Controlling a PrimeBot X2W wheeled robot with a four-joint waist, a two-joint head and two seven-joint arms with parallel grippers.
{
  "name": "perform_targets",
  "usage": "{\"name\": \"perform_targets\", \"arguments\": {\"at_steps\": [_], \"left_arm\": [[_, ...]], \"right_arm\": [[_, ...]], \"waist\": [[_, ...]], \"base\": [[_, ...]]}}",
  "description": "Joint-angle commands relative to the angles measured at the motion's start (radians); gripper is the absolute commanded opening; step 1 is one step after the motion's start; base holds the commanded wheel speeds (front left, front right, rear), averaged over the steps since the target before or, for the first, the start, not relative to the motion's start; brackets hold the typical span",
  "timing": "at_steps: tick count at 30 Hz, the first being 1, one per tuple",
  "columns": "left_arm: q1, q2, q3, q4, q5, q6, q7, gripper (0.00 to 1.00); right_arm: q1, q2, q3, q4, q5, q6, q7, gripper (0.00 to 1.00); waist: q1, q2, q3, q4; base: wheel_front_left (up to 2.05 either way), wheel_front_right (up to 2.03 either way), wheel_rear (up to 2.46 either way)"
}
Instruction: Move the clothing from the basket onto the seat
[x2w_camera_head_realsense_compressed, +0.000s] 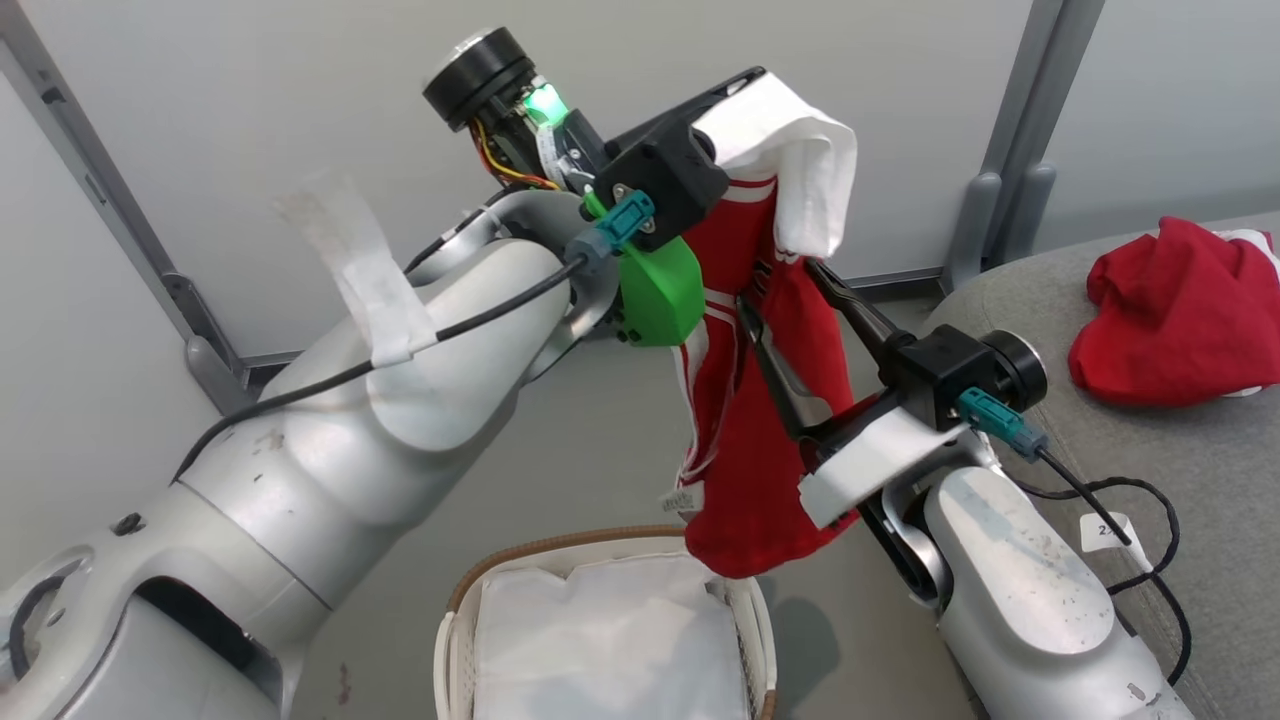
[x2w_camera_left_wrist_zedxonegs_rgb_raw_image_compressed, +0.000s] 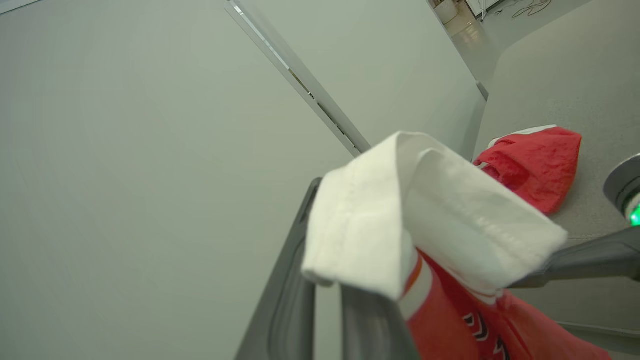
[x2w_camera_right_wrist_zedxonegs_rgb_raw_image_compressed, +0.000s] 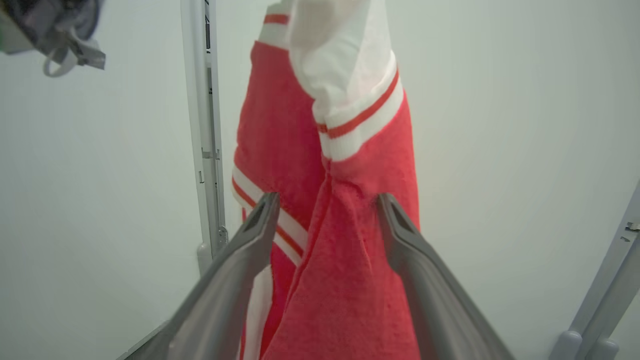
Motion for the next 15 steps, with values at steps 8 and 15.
{"name": "perform_targets", "arguments": {"at_steps": [8, 15], "left_arm": [[-0.021, -0.036, -0.050, -0.043, -0.030, -0.003, -0.020, 0.00], [-0.026, -0.026, -0.061, -0.091, -0.043, -0.002, -0.034, 0.00]], "right_arm": [[-0.035, -0.003, -0.062, 0.134, -0.108, -0.001, -0.005, 1.00], [-0.065, -0.003, -0.049, 0.294, -0.104, -0.001, -0.005, 0.70]], "waist": [[0.0001, 0.0000, -0.003, 0.036], [0.0001, 0.0000, -0.005, 0.062]], "base": [[0.00, 0.00, 0.00], [0.00, 0.00, 0.00]]}}
